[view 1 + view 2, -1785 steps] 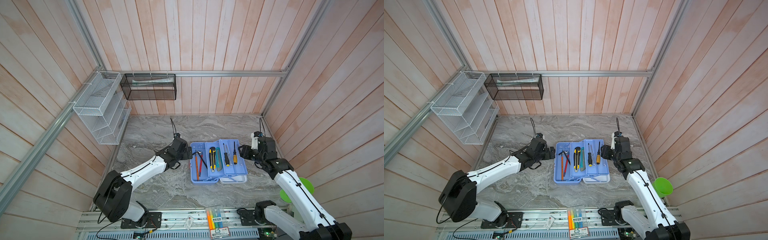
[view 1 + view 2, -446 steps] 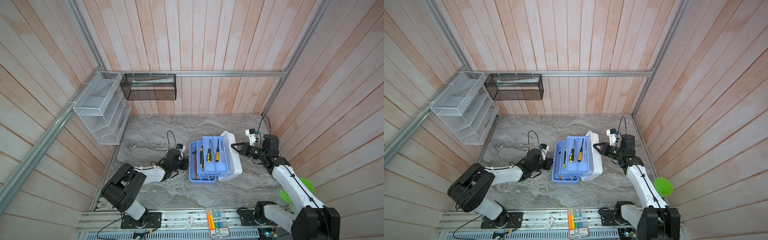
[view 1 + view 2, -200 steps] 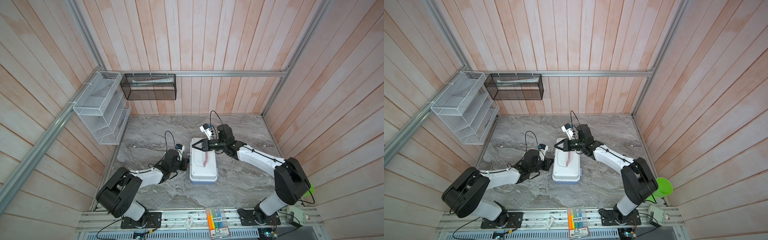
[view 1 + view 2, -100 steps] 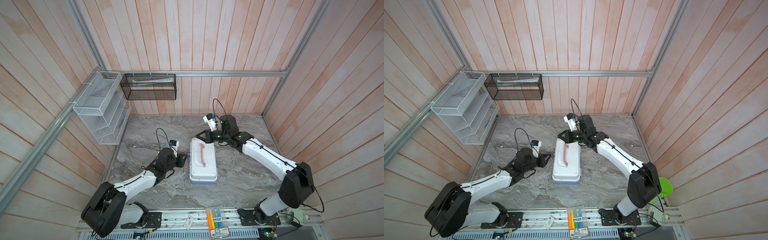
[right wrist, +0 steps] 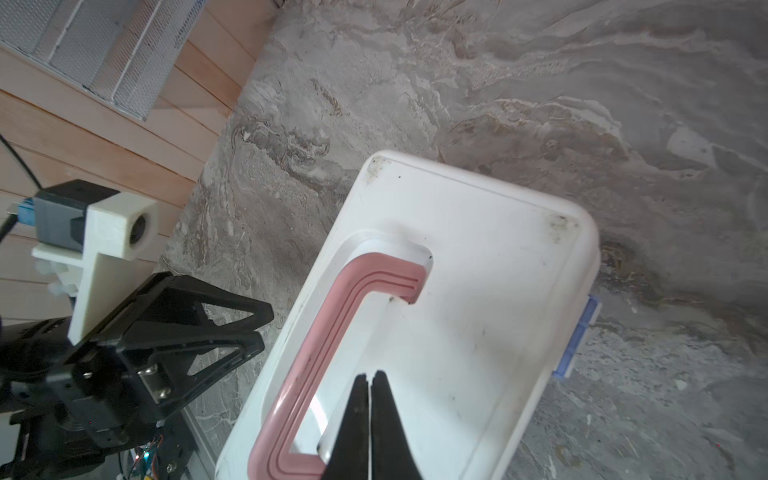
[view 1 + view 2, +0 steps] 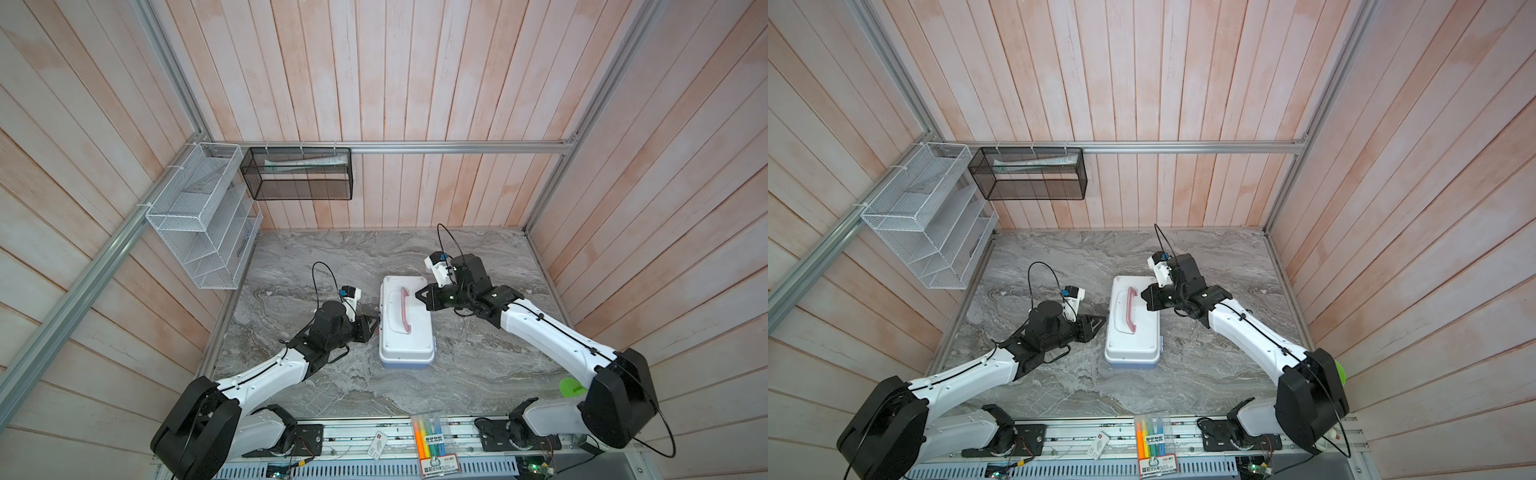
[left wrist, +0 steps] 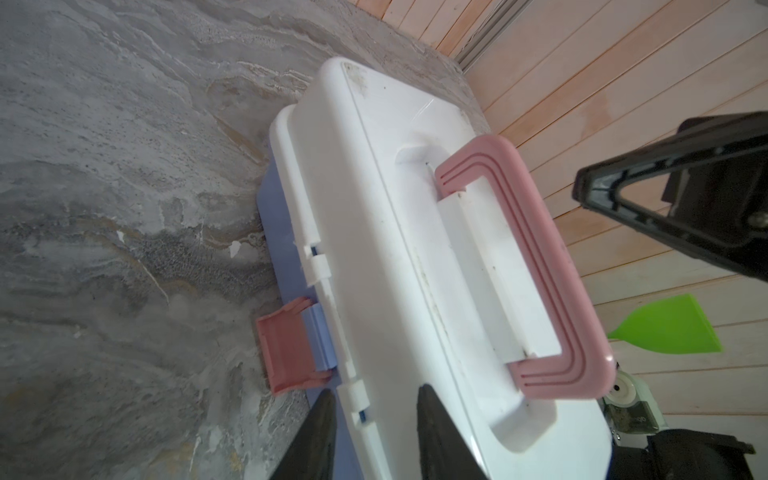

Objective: Pack the tool kit

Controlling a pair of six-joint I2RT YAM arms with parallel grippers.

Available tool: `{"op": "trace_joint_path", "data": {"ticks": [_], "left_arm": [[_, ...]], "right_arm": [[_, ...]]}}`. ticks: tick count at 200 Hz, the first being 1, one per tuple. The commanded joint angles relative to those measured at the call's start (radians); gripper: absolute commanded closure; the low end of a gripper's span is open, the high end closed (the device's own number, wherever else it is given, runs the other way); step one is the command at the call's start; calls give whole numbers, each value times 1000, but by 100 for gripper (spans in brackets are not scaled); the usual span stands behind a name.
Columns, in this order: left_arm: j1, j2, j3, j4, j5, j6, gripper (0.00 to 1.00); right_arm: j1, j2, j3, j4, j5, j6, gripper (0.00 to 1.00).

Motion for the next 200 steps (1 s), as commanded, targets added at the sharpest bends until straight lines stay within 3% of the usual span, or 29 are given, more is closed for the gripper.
{"op": "trace_joint_path", "data": {"ticks": [1, 52, 101, 117, 145, 179, 200], "left_arm": [[-4, -34, -26, -26, -26, -3, 65], [-9, -80, -56, -41, -35, -13, 67], [-31, -138, -80, -58, -58, -26, 67], [-45, -138, -75, -43, -52, -30, 67], [-92, -109, -54, -25, -59, -22, 67], [-121, -93, -57, -24, -77, -33, 68], [-137, -84, -60, -10, -76, -47, 69]], "right_arm": [[26, 59, 60, 38, -20, -19, 100], [76, 228, 181, 26, -36, -45, 100], [141, 388, 399, -252, 150, -109, 100], [140, 354, 378, -235, 166, -98, 99], [114, 212, 259, -101, 153, -49, 85], [19, 38, 80, 38, 160, -16, 66], [-72, -8, 13, 49, 110, -10, 62]]}}
